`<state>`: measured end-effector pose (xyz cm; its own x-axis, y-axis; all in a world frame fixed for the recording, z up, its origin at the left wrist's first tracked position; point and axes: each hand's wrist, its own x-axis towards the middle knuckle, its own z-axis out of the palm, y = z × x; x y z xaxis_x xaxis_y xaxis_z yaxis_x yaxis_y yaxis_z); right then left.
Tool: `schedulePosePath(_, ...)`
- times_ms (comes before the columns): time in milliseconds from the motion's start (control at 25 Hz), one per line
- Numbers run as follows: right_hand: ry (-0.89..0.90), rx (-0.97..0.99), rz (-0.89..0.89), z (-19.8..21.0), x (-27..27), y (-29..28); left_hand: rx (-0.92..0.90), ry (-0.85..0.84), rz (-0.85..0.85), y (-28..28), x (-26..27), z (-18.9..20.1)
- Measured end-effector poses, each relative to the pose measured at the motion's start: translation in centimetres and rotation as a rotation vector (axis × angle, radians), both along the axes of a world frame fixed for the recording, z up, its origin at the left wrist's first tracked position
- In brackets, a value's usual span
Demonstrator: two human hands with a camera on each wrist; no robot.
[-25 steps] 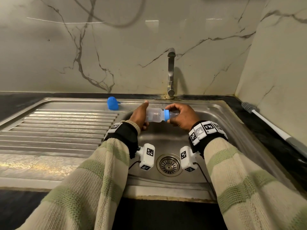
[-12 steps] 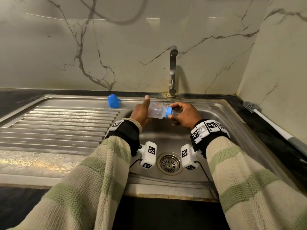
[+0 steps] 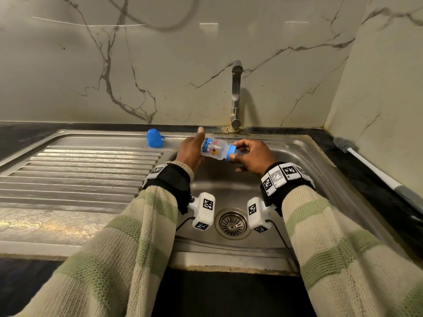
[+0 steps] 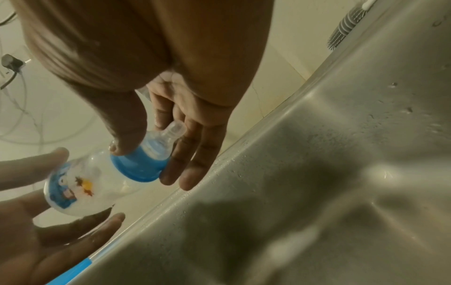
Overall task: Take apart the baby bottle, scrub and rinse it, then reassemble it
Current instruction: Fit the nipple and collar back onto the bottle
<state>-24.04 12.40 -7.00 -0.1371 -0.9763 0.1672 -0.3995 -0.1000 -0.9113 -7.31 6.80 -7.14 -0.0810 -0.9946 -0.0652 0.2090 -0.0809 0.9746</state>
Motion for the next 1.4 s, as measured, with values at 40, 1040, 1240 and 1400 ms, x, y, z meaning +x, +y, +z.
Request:
schedulePosePath(40,0.002,0.000,-0.001,0.0,0.0,0.1,-0.029,-0.039,-0.001,-0.1,0.1,0.0)
schedulePosePath(1040,0.013,-0.016,-0.016,0.1,0.3,0.0,-0.037,0.126,-0.010,-0.3,0.3,0.1)
schedulePosePath(1240,0.029,-0.010,-0.043,0.0,0.1,-0.3,-0.079,-0.103,-0.080,0.3,0.1,0.0)
schedulePosePath(1400,0.046,0.026,-0.074,-0.2,0.1,-0.7,-0.090,0.018,-0.064,-0.1,0.3,0.0)
